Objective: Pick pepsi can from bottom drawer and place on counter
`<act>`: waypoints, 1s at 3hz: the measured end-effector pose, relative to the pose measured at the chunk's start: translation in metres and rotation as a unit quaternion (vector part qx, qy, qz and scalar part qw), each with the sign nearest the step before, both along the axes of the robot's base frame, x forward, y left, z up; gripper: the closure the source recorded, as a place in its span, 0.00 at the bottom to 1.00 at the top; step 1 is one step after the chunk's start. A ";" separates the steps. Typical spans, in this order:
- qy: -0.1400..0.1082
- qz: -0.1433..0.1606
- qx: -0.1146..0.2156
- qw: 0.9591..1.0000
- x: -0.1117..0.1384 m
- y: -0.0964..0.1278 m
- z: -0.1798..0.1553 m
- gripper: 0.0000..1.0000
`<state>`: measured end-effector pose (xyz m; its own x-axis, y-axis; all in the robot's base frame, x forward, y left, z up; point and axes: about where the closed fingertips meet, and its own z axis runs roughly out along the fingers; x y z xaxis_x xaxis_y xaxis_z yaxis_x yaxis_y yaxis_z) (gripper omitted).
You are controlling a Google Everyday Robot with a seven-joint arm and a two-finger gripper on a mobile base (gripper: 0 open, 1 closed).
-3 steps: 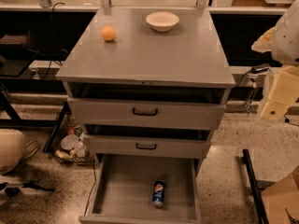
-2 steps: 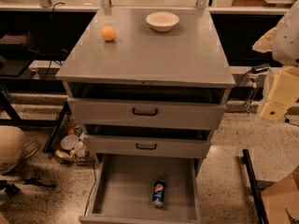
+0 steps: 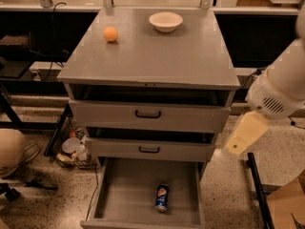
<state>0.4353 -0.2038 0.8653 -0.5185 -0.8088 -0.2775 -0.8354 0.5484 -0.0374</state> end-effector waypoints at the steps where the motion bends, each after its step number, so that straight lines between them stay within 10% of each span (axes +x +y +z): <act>1: 0.055 -0.080 0.026 0.995 -0.002 0.017 -0.082 0.00; 3: 0.065 -0.118 0.030 0.990 -0.004 0.017 -0.089 0.00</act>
Offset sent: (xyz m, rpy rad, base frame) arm -0.0014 0.0150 -0.0737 0.0458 0.0980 -0.1377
